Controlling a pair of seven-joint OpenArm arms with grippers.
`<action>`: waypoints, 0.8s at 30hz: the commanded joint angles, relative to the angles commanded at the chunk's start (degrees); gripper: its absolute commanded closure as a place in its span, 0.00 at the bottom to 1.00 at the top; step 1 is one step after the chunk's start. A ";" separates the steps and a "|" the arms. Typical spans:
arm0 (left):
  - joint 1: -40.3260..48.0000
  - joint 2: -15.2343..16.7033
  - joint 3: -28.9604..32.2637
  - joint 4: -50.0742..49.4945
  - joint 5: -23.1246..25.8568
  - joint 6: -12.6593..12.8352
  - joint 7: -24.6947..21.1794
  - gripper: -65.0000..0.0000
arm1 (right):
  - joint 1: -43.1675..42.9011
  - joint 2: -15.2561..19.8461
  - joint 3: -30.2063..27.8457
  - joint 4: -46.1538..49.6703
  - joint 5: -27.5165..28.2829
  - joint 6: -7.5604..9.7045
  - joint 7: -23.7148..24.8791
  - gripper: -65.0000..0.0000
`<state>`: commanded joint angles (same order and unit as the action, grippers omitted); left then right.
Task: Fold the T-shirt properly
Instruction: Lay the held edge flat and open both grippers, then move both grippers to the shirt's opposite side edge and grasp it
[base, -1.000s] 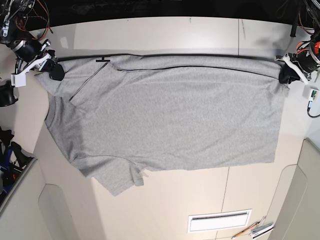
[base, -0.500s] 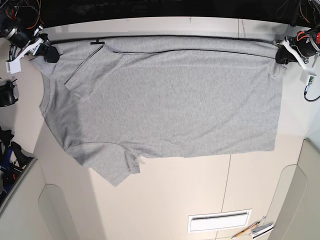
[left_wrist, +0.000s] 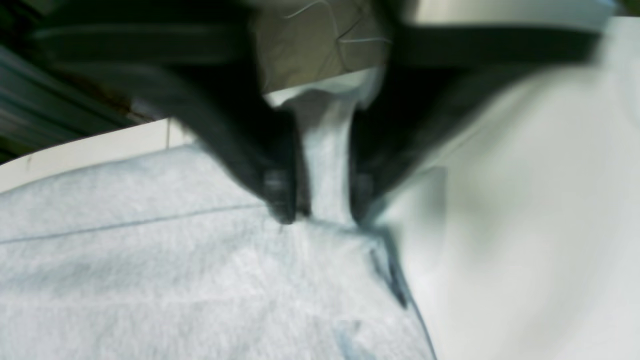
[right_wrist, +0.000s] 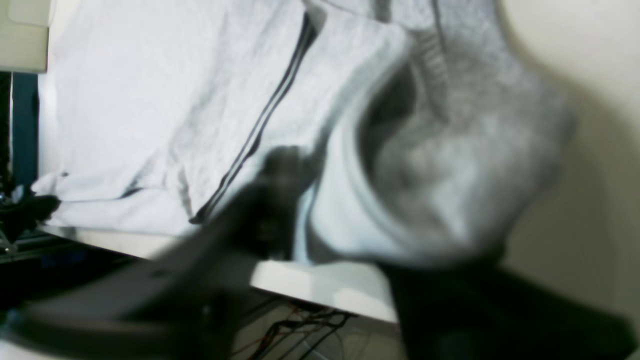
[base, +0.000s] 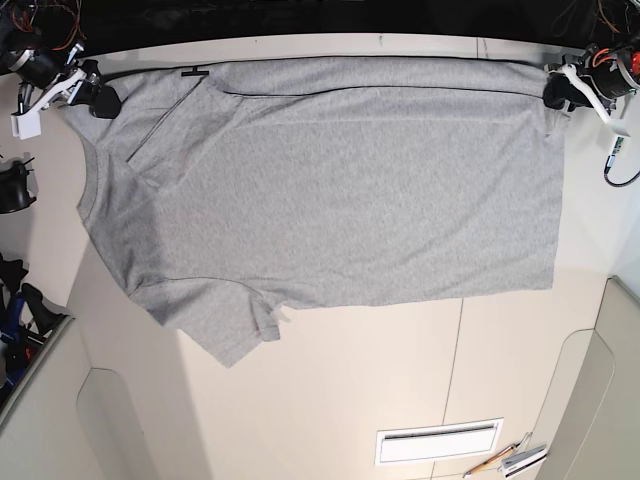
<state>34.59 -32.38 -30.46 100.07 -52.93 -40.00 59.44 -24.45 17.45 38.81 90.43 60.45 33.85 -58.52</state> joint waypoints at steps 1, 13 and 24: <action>0.00 -0.02 0.00 0.00 0.00 0.00 0.02 0.60 | 0.00 0.00 0.74 0.00 0.02 0.00 0.00 0.66; -4.09 -1.90 -6.36 0.00 -1.73 0.00 -1.36 0.44 | 14.40 2.73 12.13 0.00 -2.89 0.00 3.02 0.66; -12.85 -1.92 -8.09 -1.29 -0.83 0.00 -5.44 0.36 | 33.75 4.74 -2.14 -10.40 -19.02 -2.19 15.15 0.46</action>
<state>21.74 -34.30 -38.54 98.78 -53.76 -40.00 54.00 9.30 22.20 36.67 80.03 41.43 31.66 -43.38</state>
